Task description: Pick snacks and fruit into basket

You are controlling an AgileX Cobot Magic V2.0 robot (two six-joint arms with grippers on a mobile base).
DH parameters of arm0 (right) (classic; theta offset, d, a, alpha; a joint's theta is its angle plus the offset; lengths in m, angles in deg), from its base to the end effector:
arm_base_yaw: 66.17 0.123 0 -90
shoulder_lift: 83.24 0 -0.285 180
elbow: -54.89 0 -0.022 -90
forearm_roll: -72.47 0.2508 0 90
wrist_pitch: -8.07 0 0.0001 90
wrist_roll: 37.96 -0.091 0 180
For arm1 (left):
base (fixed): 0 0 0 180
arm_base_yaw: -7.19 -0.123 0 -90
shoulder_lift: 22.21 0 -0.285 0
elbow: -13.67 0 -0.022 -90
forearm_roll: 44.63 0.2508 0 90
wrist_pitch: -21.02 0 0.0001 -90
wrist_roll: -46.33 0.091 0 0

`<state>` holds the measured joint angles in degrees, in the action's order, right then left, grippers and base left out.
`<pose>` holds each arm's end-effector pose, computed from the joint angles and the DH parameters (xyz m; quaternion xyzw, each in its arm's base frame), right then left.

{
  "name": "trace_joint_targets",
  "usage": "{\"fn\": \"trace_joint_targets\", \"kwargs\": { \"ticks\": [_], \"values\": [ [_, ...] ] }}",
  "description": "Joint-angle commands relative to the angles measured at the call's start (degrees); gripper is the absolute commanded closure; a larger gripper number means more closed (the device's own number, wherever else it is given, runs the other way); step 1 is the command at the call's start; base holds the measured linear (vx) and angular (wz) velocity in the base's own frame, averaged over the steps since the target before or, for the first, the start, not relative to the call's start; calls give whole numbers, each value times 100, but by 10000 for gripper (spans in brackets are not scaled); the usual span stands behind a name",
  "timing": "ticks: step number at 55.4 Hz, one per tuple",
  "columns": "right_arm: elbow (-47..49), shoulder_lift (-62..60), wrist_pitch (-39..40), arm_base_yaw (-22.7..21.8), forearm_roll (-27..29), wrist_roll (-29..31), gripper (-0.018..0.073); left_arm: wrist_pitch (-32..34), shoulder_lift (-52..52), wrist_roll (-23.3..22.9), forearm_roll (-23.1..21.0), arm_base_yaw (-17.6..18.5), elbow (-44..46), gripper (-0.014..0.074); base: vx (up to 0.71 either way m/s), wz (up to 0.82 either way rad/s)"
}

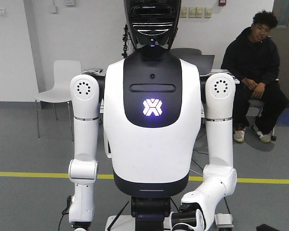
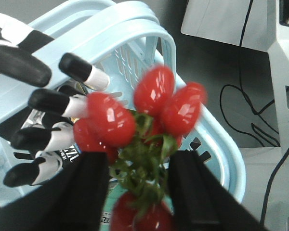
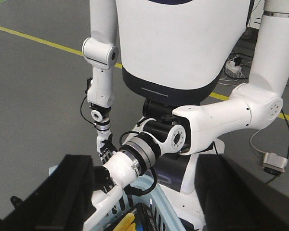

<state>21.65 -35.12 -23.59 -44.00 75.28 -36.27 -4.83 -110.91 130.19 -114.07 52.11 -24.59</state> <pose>0.1270 0.0543 0.3590 -0.1623 0.8179 0.1200 0.5389 0.1608 -0.2129 0.2143 0.5303 0.7420 -0.2768 0.3028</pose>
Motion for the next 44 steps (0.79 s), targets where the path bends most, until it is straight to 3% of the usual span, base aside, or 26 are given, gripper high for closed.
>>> {"fn": "trace_joint_targets", "kwargs": {
  "ticks": [1,7,26,34,44],
  "values": [
    [192,-15,417,-27,-24,36,58,-7,145,-8,-265,25,145,73,0,0],
    [192,-15,417,-27,-24,36,58,26,248,-8,-265,20,145,36,0,0],
    [192,-15,345,-27,-24,36,58,1196,1499,-13,-198,20,139,66,0,0],
    [192,-15,338,-27,-24,36,58,1672,2092,-296,-198,20,139,75,0,0],
    [192,-15,338,-27,-24,42,58,1899,2458,-313,-215,20,139,76,0,0]
  ]
}}
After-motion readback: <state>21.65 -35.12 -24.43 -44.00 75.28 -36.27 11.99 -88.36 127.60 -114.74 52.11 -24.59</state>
